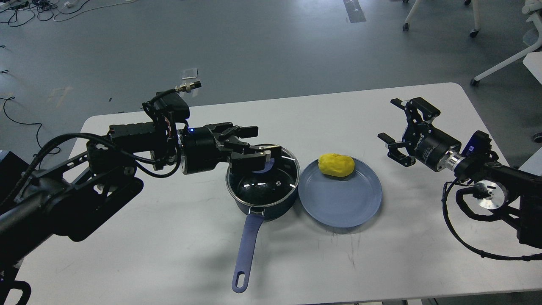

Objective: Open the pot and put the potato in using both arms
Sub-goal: 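Lower the left gripper and grasp the blue knob of the lid, then lift the lid off the saucepan and set it on the table nearer the left arm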

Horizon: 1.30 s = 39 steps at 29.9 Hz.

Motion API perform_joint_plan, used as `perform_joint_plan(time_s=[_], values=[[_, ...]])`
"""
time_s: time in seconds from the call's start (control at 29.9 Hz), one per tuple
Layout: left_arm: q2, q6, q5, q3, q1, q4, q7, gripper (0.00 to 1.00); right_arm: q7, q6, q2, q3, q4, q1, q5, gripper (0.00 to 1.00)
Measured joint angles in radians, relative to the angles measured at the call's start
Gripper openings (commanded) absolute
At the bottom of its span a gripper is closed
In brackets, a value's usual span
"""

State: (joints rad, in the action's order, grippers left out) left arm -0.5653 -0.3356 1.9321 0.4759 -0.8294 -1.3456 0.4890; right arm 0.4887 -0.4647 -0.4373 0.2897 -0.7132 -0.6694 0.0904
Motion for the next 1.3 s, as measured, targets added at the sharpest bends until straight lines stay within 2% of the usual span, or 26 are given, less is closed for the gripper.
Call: perform_joint_plan(time_s=[0.23,0.77,0.9,0.97,1.0,1.07,1.1,1.14,1.3], values=[[0.032,0.060,0.152,-0.047,0.006,0.070,0.000,0.98,0.000,0.000,0.000,-0.001,0.000,0.005,0.002,1.00],[0.072,0.067,0.169,-0.083,0.011,0.139,0.000,0.97,0.000,0.000,0.000,-0.001,-0.006,0.011,0.002,1.00],[0.074,0.067,0.169,-0.083,0.014,0.144,0.000,0.92,0.000,0.000,0.001,-0.001,-0.006,0.011,0.002,1.00],[0.074,0.067,0.169,-0.083,0.015,0.144,0.000,0.83,0.000,0.000,0.001,-0.001,-0.006,0.011,0.002,1.00],[0.074,0.067,0.168,-0.083,0.015,0.145,0.000,0.71,0.000,0.000,0.001,-0.001,-0.006,0.011,0.002,1.00],[0.074,0.067,0.168,-0.083,0.015,0.146,0.000,0.58,0.000,0.000,0.002,-0.001,-0.006,0.011,0.002,1.00],[0.074,0.067,0.168,-0.083,0.015,0.147,0.000,0.46,0.000,0.000,0.002,-0.001,-0.006,0.011,0.002,1.00],[0.074,0.067,0.168,-0.083,0.015,0.148,0.000,0.40,0.000,0.000,0.002,-0.001,-0.006,0.011,0.002,1.00],[0.083,0.072,0.168,-0.082,0.009,0.151,0.000,0.32,0.000,0.000,0.002,-0.001,-0.006,0.011,0.002,1.00]])
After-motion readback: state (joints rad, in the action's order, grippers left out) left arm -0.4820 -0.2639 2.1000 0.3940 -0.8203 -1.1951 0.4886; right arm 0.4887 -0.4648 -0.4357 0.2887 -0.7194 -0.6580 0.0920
